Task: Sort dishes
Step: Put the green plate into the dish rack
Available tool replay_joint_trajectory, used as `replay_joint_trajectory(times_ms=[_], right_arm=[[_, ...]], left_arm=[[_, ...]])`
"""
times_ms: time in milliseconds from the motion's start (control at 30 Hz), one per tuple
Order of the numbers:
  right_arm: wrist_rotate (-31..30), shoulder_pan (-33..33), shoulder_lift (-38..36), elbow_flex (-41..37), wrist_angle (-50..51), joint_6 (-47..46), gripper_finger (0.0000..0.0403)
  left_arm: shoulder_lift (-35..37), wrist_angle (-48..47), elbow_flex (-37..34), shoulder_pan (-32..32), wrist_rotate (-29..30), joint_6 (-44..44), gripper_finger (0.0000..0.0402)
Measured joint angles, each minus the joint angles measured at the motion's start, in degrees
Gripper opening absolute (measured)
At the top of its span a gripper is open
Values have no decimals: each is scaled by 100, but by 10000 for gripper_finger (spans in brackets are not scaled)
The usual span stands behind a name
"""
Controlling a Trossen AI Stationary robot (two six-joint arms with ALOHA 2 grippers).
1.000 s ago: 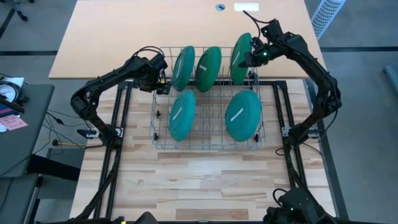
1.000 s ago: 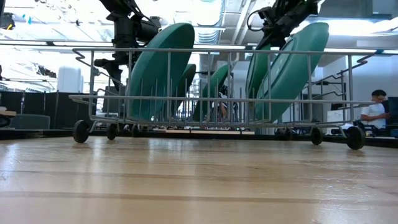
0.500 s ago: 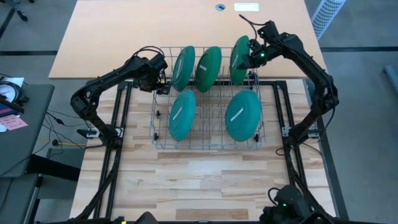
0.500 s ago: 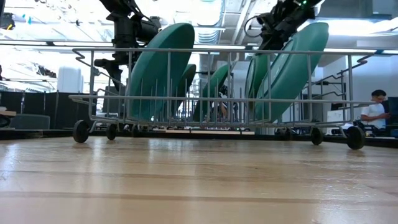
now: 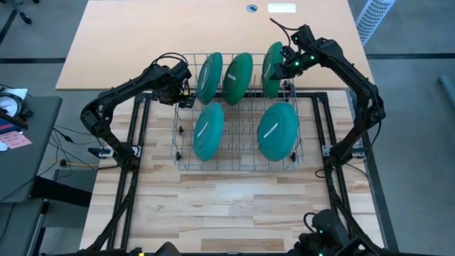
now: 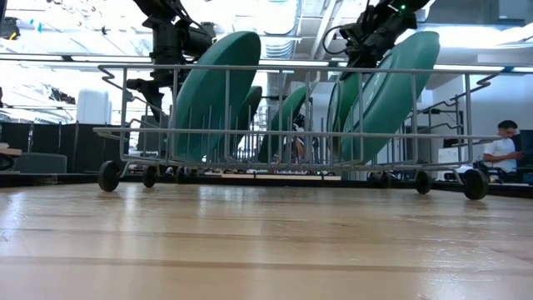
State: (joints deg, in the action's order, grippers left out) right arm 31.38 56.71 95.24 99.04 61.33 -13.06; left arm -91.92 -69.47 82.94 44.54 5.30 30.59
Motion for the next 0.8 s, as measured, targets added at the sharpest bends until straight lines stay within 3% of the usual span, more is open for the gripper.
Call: replay_joint_trajectory(times_ms=[800], right_arm=[[602, -55, -46, 431, -110, -172, 15]], left_arm=[[1, 9, 0, 0, 71, -58, 219]])
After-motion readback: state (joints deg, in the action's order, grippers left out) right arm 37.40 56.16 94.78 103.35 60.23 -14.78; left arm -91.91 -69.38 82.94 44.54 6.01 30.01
